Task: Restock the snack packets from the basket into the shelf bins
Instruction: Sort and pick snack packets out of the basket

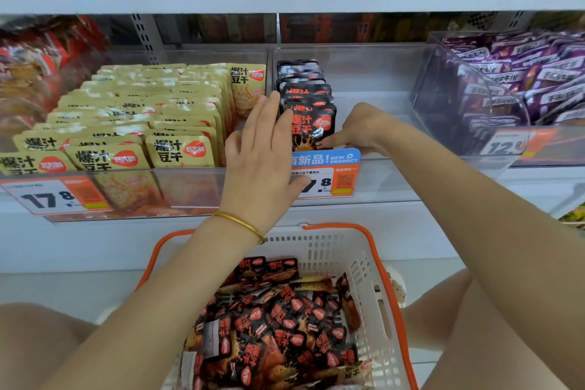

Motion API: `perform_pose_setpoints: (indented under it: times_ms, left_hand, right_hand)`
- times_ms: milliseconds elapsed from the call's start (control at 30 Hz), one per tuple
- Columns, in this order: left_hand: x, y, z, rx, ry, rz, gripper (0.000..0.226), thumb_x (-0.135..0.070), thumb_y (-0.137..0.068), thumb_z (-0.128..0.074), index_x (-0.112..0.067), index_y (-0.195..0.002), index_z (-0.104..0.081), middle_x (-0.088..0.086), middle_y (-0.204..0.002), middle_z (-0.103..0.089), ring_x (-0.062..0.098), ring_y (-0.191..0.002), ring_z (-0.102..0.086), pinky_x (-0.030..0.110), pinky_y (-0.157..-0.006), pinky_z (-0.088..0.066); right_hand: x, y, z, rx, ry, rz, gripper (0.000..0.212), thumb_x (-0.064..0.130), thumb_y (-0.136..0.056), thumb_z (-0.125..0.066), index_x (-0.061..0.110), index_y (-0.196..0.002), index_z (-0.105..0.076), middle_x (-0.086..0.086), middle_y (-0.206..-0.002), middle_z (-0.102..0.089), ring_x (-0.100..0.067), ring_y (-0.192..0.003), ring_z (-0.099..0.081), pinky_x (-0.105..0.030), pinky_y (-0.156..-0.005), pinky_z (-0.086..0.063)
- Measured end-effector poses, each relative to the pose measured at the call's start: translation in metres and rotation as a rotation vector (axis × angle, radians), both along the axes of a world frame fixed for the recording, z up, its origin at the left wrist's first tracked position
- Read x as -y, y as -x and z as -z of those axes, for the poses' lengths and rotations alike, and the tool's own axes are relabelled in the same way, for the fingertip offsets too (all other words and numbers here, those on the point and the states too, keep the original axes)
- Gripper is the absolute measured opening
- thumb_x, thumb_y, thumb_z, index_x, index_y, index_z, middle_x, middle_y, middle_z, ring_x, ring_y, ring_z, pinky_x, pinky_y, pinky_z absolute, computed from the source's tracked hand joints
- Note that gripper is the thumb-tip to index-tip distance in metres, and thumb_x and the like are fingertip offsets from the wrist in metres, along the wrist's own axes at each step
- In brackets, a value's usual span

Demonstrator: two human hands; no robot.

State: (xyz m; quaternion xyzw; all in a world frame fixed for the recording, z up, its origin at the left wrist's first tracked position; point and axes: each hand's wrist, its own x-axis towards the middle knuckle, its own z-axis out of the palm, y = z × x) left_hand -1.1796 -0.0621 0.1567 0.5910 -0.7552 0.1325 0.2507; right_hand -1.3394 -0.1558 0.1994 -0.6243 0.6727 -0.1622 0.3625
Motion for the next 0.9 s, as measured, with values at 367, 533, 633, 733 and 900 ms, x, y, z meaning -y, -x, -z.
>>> perform_pose_setpoints:
  times_ms: [367,533,633,733,900]
  left_hand:
    - [-0.060,-0.003,0.037,-0.157,0.181,0.294,0.034,-0.018,-0.081,-0.065,-0.010,-0.114,-0.059,0.009,-0.130,-0.055,0.025,-0.122,-0.044,0.038,-0.094,-0.033]
    - [-0.082,-0.022,0.116,-0.032,-0.107,0.294,0.022,-0.013,-0.082,-0.055,-0.012,-0.102,-0.061,0.008,-0.120,-0.059,0.029,-0.115,-0.047,0.042,-0.086,-0.039]
    - [-0.079,-0.027,0.145,0.001,-0.337,0.233,0.022,-0.015,-0.078,-0.052,-0.013,-0.096,-0.065,0.007,-0.111,-0.061,0.031,-0.105,-0.051,0.044,-0.080,-0.045]
    - [-0.072,-0.030,0.157,-0.021,-0.510,0.172,0.022,-0.008,-0.076,-0.065,-0.011,-0.097,-0.069,0.009,-0.114,-0.062,0.035,-0.108,-0.054,0.049,-0.085,-0.048]
    - [-0.064,-0.038,0.175,-0.049,-0.627,0.159,0.022,-0.006,-0.074,-0.068,-0.009,-0.096,-0.069,0.012,-0.116,-0.060,0.036,-0.111,-0.052,0.052,-0.088,-0.047]
  right_hand:
    - [-0.130,0.030,-0.019,0.301,0.413,-0.100,0.030,0.010,-0.076,-0.075,0.017,-0.074,-0.046,0.000,-0.061,-0.052,-0.013,-0.045,-0.057,-0.026,-0.043,-0.045]
    - [-0.143,0.007,0.080,0.023,-0.003,-0.373,0.014,0.017,-0.085,-0.067,0.009,-0.085,-0.056,-0.008,-0.075,-0.065,-0.017,-0.058,-0.067,-0.034,-0.059,-0.056]
    - [-0.118,-0.012,0.158,-0.224,-0.222,-0.524,0.008,0.015,-0.091,-0.059,0.008,-0.090,-0.055,-0.013,-0.087,-0.066,-0.025,-0.076,-0.066,-0.025,-0.059,-0.051]
    - [-0.109,-0.016,0.232,-0.288,-0.401,-0.600,0.006,0.011,-0.093,-0.055,0.008,-0.097,-0.058,-0.011,-0.095,-0.063,-0.026,-0.088,-0.065,-0.021,-0.062,-0.051]
    - [-0.137,-0.016,0.313,-0.323,-0.633,-0.777,0.031,0.002,-0.094,-0.048,0.005,-0.119,-0.065,-0.009,-0.131,-0.058,-0.021,-0.123,-0.050,-0.025,-0.099,-0.038]
